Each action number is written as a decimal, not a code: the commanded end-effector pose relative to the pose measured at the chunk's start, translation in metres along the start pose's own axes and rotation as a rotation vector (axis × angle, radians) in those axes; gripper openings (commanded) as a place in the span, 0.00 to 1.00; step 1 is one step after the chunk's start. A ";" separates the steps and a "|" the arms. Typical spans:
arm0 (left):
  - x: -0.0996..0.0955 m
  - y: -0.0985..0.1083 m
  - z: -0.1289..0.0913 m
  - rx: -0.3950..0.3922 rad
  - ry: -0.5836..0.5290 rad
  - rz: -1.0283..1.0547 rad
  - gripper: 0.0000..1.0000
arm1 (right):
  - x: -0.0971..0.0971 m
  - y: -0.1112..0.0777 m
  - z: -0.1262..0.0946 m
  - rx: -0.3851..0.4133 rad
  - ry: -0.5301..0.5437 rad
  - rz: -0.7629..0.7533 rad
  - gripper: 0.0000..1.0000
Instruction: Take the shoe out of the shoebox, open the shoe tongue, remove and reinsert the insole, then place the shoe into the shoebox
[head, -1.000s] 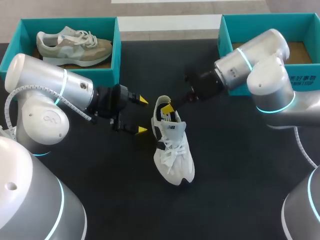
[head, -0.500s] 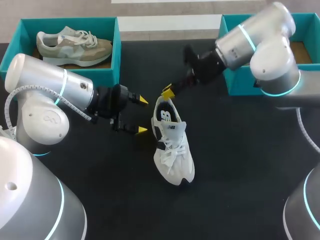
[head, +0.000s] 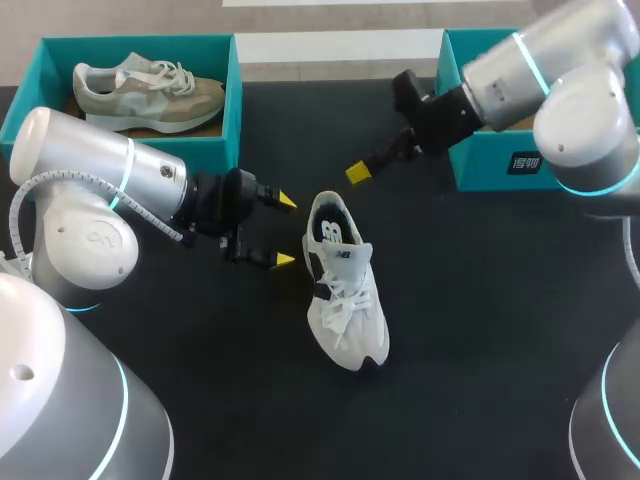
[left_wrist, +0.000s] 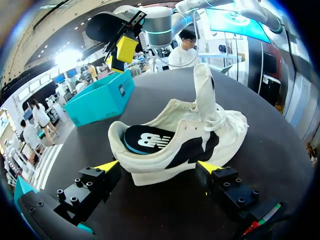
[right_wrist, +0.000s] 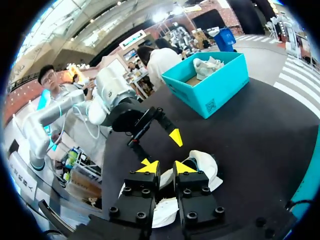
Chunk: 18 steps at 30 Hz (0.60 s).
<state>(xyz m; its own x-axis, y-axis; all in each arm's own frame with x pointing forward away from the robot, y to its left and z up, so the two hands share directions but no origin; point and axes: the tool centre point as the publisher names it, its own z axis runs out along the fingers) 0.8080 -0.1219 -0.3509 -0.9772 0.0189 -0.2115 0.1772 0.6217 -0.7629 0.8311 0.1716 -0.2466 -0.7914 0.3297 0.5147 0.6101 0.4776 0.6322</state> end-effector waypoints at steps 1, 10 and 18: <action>-0.002 -0.003 -0.011 0.010 0.014 0.009 1.00 | 0.012 -0.014 -0.009 -0.058 -0.155 0.047 0.00; -0.018 -0.011 -0.049 0.003 0.038 0.086 1.00 | 0.001 -0.018 0.008 -0.020 -0.418 0.219 0.00; -0.033 -0.013 -0.073 -0.015 0.020 0.107 1.00 | 0.000 -0.021 0.020 0.065 -0.635 0.244 0.00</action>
<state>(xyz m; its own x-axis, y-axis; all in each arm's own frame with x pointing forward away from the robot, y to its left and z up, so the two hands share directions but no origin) 0.8315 -0.0835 -0.2989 -0.9548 0.0957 -0.2815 0.2768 0.6318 -0.7240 0.8143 0.1672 -0.2719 -0.5991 0.6762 0.4288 0.7738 0.3513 0.5271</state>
